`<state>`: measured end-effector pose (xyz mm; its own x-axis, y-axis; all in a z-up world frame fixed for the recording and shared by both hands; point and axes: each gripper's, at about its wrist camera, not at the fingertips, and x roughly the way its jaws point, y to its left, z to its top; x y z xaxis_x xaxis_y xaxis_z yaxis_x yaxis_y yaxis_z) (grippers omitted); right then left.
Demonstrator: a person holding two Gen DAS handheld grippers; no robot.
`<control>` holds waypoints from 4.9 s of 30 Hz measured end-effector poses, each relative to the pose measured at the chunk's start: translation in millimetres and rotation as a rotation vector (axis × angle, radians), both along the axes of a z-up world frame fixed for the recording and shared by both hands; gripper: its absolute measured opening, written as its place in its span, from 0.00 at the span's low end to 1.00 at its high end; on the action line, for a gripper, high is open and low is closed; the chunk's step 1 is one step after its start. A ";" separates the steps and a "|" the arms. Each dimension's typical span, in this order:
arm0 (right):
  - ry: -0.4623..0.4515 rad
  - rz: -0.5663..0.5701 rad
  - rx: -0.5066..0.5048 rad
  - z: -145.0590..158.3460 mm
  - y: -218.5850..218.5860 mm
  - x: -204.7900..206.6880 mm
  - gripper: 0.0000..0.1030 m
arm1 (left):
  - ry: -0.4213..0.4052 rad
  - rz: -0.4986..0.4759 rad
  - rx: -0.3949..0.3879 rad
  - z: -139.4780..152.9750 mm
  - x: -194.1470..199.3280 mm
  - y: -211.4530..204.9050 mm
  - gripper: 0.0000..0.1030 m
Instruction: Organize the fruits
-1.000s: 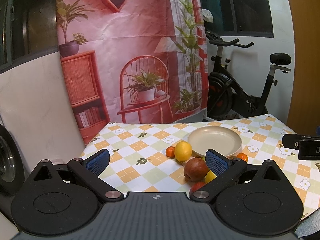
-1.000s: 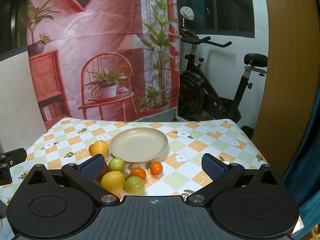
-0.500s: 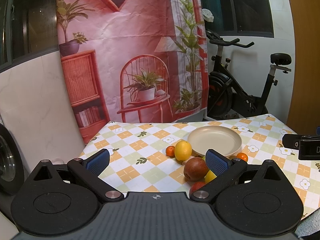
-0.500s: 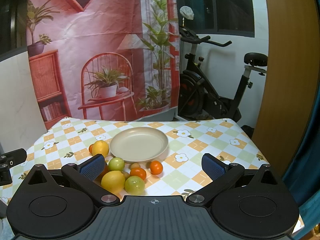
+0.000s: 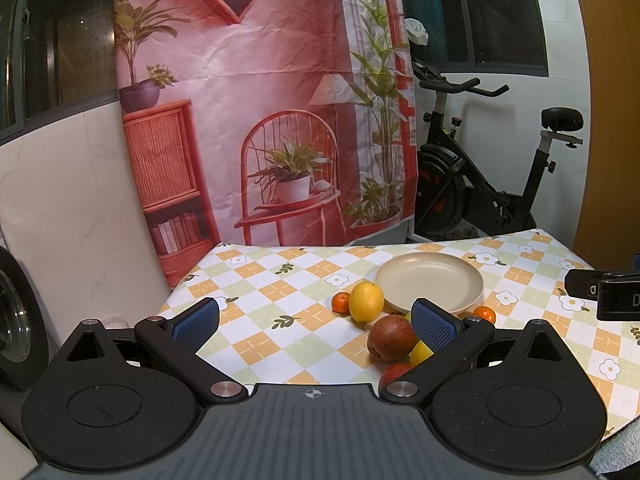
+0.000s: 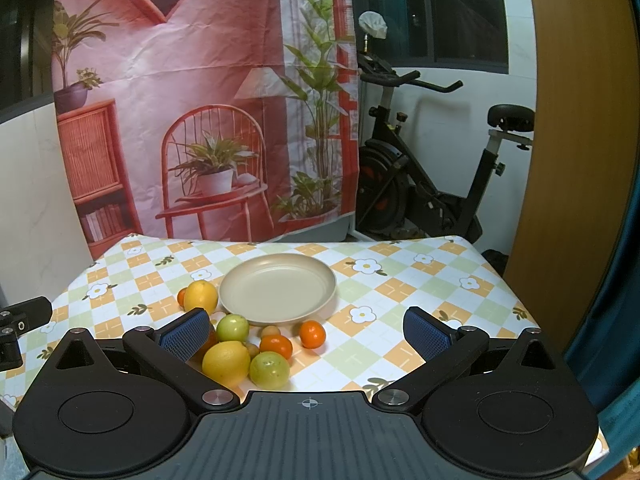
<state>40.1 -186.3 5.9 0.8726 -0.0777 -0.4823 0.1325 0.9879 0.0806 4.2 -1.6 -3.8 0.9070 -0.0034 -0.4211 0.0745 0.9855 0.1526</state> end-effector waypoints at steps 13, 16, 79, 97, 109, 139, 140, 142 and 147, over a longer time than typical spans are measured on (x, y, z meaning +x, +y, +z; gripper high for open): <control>0.001 0.001 0.002 -0.1 -0.1 0.3 1.00 | 0.000 0.004 -0.004 0.3 -0.2 1.1 1.00; 0.006 -0.001 0.007 -1.8 -1.2 0.3 1.00 | 0.002 0.013 -0.009 0.1 -0.4 0.9 1.00; -0.068 0.357 -0.067 -151.0 -18.1 120.2 0.96 | 0.141 -0.050 -0.096 -87.6 125.6 -8.6 0.92; 0.061 0.415 0.068 -142.7 5.8 99.5 0.94 | 0.228 -0.140 -0.094 -96.9 123.1 26.7 0.81; 0.148 0.486 0.020 -141.9 35.1 96.7 0.93 | 0.302 -0.393 -0.093 -115.8 112.6 29.1 0.75; 0.265 0.624 -0.006 -154.3 74.2 111.4 0.54 | 0.366 -0.572 -0.269 -131.0 128.1 18.5 0.59; 0.272 0.626 0.016 -154.0 72.9 111.1 0.54 | 0.372 -0.578 -0.275 -130.3 127.5 18.9 0.58; 0.287 0.635 0.072 -154.0 68.0 111.6 0.54 | 0.379 -0.585 -0.276 -130.3 125.8 20.4 0.56; 0.311 0.662 0.143 -153.6 64.0 109.7 0.54 | 0.413 -0.587 -0.291 -128.9 121.5 25.1 0.53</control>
<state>149.8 -122.4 -147.8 0.5367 0.4992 -0.6802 -0.4491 0.8515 0.2705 125.6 23.5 -132.7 0.4920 -0.5976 -0.6331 0.5920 0.7628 -0.2600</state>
